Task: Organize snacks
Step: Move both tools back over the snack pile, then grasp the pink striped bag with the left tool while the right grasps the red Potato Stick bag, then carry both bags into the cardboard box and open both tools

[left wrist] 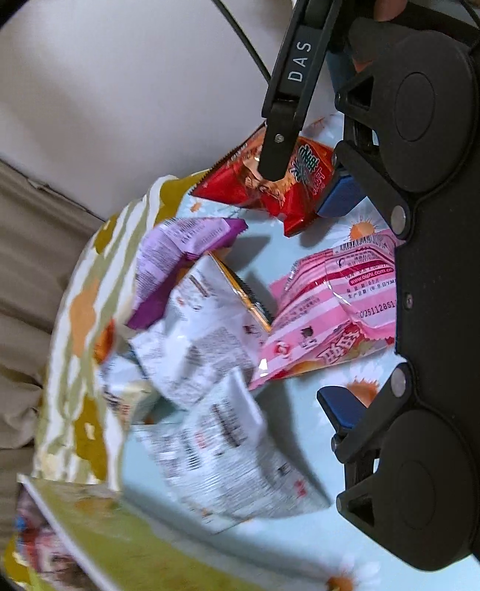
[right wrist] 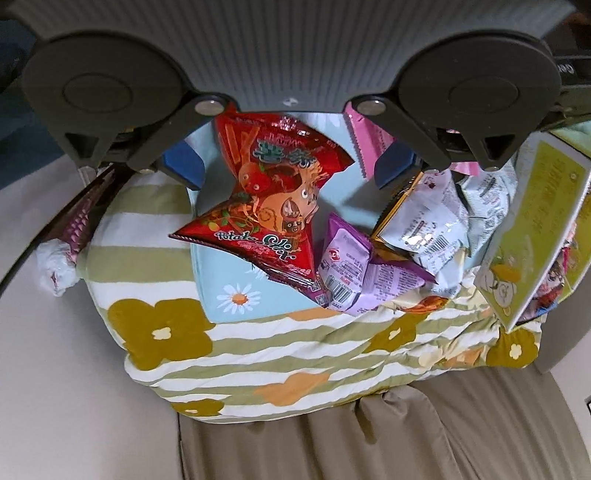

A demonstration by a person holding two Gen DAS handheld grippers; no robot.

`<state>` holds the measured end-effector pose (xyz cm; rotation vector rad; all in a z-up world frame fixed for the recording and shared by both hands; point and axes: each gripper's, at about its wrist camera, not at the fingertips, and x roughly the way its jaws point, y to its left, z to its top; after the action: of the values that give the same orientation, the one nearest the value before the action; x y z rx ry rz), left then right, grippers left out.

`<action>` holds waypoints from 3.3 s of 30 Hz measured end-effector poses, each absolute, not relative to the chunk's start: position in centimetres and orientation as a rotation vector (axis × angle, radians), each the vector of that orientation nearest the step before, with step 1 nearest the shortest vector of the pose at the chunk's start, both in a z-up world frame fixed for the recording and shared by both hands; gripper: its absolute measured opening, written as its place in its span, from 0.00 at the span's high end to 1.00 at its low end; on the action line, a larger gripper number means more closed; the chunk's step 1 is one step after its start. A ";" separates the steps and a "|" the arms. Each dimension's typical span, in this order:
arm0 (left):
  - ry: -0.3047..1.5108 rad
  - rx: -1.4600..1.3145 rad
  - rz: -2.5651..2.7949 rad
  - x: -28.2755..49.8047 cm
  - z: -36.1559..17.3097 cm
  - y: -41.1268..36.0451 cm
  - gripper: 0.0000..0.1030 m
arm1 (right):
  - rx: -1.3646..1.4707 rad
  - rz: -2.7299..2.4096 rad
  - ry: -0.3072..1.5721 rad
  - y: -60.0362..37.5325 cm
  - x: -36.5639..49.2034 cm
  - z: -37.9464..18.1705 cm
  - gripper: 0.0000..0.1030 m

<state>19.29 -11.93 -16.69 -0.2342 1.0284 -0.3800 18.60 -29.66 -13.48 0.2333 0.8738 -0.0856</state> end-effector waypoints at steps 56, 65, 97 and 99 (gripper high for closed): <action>0.809 -0.273 -0.321 15.6 -6.5 -4.7 0.35 | 0.146 0.074 0.751 -24.5 18.2 -5.6 0.30; 0.718 -0.275 -0.224 16.9 -2.2 4.2 0.34 | 0.147 0.185 0.681 -16.9 20.7 -1.2 0.30; 0.808 -0.058 -0.155 24.9 -6.0 20.8 0.00 | 0.102 0.122 0.852 5.1 27.5 -3.2 0.30; 0.788 -0.015 -0.140 24.5 -5.9 20.5 0.00 | 0.101 0.132 0.852 5.2 27.4 -3.2 0.30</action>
<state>24.50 20.50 -5.93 -0.0150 0.7885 -0.1400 27.37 5.21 -3.22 0.1008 0.8524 0.1321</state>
